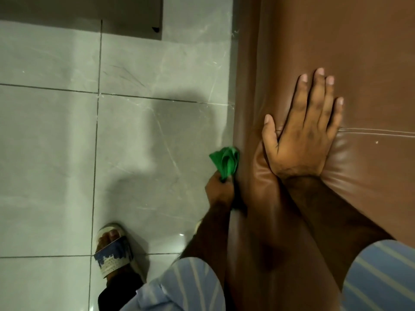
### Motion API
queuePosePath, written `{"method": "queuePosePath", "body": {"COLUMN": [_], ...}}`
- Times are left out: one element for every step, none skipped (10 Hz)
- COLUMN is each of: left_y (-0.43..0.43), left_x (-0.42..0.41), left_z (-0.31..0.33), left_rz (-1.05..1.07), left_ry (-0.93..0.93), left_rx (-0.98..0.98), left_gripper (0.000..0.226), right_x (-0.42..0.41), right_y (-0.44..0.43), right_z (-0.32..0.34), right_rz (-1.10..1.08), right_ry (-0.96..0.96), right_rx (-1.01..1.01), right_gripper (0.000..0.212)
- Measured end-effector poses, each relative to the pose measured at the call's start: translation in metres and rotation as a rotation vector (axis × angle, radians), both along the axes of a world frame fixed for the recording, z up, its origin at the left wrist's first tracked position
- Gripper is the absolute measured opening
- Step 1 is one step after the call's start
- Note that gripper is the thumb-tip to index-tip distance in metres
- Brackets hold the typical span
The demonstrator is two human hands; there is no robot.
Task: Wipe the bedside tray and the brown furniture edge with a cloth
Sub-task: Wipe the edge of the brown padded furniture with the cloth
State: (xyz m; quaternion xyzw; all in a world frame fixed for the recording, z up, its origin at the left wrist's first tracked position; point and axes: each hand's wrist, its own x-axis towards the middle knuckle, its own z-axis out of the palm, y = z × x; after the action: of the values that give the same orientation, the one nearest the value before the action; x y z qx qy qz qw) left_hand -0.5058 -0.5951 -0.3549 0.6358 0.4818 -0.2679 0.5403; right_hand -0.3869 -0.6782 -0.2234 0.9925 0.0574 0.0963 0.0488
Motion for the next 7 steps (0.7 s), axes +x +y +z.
{"method": "queuePosePath", "body": {"left_y": [-0.009, -0.015, -0.006, -0.004, 0.003, 0.015, 0.007], "left_x": [-0.016, -0.089, -0.115, -0.068, 0.030, 0.119, 0.120], "left_z": [0.022, 0.043, 0.047, 0.014, -0.020, -0.019, -0.001], "left_rz": [0.232, 0.238, 0.033, -0.193, -0.186, 0.087, 0.284], "left_ry": [-0.118, -0.056, 0.092, 0.176, 0.113, -0.143, -0.349], "left_rx": [-0.114, -0.224, -0.141, -0.058, -0.007, -0.026, -0.139], "left_gripper": [0.021, 0.013, 0.014, 0.023, 0.032, 0.031, 0.027], "right_x": [0.000, -0.001, -0.002, -0.002, -0.001, -0.001, 0.000], "right_y": [0.001, 0.001, 0.001, 0.000, -0.001, 0.000, 0.001], "right_z": [0.002, 0.004, 0.002, 0.002, 0.001, 0.001, 0.004], "right_rz": [-0.005, -0.007, -0.010, -0.010, -0.003, -0.007, -0.007], "right_ry": [0.003, -0.001, 0.001, -0.001, -0.008, -0.005, 0.026], "right_rx": [-0.001, 0.000, 0.003, -0.005, 0.002, -0.001, 0.005], "right_gripper": [0.079, 0.078, 0.078, 0.078, 0.079, 0.079, 0.079]}}
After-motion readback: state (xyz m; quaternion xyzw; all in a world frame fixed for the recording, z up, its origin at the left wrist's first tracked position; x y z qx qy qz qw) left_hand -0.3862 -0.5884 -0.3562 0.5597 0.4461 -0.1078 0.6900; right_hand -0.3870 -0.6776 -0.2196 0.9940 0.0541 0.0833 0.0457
